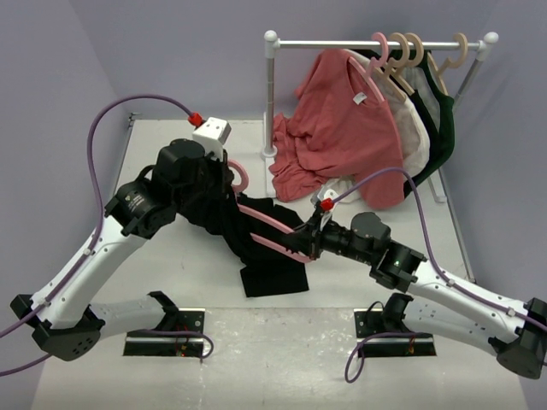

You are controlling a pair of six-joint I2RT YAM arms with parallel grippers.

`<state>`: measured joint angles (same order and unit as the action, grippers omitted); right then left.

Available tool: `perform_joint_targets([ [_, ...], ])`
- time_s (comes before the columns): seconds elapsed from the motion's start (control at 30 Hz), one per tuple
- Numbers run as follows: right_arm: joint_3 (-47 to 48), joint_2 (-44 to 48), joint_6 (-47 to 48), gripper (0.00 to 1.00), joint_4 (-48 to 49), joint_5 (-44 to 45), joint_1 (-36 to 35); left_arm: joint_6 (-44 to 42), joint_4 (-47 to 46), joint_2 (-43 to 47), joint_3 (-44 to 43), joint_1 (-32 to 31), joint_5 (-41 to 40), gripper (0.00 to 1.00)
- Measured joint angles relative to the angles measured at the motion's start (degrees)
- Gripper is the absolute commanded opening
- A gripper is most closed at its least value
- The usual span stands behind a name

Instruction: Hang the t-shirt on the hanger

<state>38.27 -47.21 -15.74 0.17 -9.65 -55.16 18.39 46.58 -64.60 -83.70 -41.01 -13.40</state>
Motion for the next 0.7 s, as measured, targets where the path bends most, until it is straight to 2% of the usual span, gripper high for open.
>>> perform_joint_targets([
  [0.13, -1.32, -2.95, -0.72, 0.00, 6.78, -2.25, 0.48, -0.17, -0.93, -0.22, 1.36, 0.01, 4.41, 0.00],
  [0.3, -2.50, -6.12, -3.18, 0.00, 13.01, -3.39, 1.22, -1.50, -2.44, 0.37, 2.17, 1.02, 5.65, 0.00],
  [0.57, -6.88, -5.98, -9.08, 0.00, 20.69, 2.30, 0.85, -3.13, -2.62, 2.84, 2.55, 1.11, 7.44, 0.00],
  [0.7, -7.34, -6.01, -11.51, 0.00, 21.52, 4.11, 0.45, -2.58, -2.77, 2.91, 2.58, 0.63, 5.04, 0.00],
])
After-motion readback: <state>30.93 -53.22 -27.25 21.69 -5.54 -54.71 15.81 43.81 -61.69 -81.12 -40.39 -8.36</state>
